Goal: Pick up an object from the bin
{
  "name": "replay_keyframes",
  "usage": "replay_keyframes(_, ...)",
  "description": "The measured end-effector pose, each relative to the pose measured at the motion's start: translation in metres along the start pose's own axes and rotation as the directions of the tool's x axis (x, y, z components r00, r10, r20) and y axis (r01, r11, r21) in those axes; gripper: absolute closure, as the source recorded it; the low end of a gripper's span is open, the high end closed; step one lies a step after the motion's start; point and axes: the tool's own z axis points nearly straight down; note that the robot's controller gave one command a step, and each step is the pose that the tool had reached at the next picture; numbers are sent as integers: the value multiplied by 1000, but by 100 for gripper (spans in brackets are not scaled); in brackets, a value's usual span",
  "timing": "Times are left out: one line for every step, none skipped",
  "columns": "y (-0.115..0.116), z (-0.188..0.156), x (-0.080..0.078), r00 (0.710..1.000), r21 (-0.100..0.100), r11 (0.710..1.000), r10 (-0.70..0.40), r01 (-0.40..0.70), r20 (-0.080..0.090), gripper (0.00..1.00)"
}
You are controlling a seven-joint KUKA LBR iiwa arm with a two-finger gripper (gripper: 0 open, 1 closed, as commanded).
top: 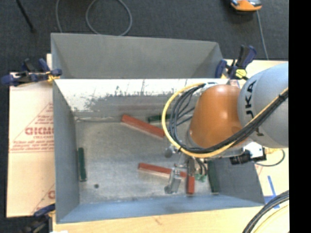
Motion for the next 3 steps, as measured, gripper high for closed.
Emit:
replay_keyframes(-52, 96, -29, 999, 2, 999, 50, -50, 1, 0)
replay_keyframes(-49, 92, -30, 999, -1, 999, 49, -49, 7, 100)
replay_keyframes(-44, -61, -29, 994, -5, 994, 111, -111, 15, 100)
